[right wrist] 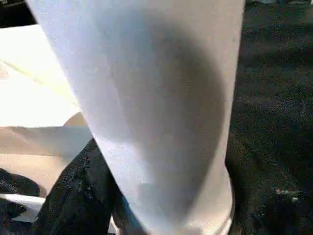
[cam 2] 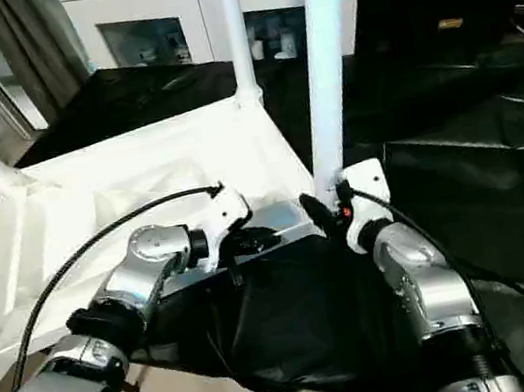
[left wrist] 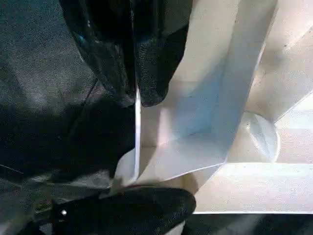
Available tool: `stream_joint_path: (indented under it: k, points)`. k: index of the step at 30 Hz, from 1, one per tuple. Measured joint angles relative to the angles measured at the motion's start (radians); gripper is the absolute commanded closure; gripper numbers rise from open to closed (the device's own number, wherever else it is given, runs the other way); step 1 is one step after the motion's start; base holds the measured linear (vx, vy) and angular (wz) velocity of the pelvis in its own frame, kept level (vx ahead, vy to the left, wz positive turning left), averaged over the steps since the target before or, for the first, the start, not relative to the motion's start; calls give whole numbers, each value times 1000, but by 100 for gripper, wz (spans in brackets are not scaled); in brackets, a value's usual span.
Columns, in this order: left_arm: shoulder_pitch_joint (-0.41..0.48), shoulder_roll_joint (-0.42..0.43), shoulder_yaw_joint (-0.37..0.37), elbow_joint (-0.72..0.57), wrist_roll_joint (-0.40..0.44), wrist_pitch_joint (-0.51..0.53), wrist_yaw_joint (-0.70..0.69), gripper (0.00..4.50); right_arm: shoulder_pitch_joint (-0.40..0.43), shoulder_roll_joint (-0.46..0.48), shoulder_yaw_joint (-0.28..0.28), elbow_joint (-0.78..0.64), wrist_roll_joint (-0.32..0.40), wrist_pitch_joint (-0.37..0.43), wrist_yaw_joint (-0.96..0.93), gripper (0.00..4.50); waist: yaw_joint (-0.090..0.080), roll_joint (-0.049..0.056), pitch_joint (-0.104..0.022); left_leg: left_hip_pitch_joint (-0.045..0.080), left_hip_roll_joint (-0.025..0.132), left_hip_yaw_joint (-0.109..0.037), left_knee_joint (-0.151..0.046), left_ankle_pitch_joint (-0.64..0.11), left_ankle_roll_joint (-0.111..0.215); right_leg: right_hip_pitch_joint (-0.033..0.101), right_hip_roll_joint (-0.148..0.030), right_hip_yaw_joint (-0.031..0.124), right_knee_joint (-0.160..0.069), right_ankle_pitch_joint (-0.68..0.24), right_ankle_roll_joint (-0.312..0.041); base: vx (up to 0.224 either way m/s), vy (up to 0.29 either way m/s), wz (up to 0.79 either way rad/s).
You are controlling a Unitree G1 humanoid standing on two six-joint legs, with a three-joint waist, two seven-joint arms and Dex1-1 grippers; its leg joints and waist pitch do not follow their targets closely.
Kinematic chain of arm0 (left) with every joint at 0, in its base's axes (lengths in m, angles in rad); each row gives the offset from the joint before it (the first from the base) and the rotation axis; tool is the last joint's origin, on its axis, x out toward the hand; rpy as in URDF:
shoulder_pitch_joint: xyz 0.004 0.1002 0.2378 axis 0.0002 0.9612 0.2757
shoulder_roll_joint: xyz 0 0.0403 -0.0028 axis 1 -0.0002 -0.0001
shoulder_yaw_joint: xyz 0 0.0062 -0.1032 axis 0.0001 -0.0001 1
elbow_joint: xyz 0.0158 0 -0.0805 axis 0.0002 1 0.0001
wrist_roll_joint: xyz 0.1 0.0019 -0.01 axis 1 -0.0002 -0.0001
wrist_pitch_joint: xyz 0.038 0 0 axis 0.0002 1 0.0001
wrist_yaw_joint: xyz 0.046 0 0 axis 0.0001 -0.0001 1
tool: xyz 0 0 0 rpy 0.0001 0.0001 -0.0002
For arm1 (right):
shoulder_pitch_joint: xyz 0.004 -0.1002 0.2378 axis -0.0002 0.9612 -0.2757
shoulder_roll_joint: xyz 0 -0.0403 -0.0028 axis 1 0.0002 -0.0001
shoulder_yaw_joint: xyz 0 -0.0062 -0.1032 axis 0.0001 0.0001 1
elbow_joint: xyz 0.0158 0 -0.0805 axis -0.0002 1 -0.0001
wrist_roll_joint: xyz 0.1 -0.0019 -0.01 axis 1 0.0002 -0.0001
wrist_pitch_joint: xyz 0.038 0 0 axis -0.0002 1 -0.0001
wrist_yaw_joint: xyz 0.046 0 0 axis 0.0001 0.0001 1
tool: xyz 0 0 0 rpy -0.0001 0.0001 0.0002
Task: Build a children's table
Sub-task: Rotate leg to tighten
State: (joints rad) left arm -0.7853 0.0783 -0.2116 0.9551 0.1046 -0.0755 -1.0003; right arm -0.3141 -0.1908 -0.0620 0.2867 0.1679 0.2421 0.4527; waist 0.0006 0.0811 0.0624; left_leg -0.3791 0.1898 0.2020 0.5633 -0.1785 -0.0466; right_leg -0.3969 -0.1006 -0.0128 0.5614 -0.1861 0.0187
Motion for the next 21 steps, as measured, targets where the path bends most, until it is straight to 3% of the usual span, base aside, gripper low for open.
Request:
stream_joint_path:
  k: [4, 11, 16, 21]
  points:
    - [35, 60, -1, -46, -25, -17, -114, 450, 25, -70, 63, -40, 9, -6, 154, 83, -2, 5, -2, -2, 1, -1, -3, 0, 0, -2, 1, -3, 0, 8, -3, 0, 0, 0]
    - [58, 114, -20, -98, -53, -41, -267, 450, 55, -200, 121, -110, 46, 0, 386, 83, 20, 14, -2, -8, 7, -1, 1, 3, 6, -7, 6, -4, 1, 3, -1, 0, 0, 0]
    - [81, 162, -37, -145, -81, -28, -396, 450, 86, -318, 159, -165, 83, 9, 583, 83, 39, 11, 0, -9, 8, 0, 1, 1, 4, -8, 5, -4, 1, 1, -4, 0, 0, 0]
    - [82, 178, -51, -157, -81, -27, -454, 450, 87, -342, 173, -168, 98, 14, 651, 83, 40, 3, 5, -8, 8, 1, 4, 2, 4, -7, 6, -3, 2, 1, -5, 0, 0, 0]
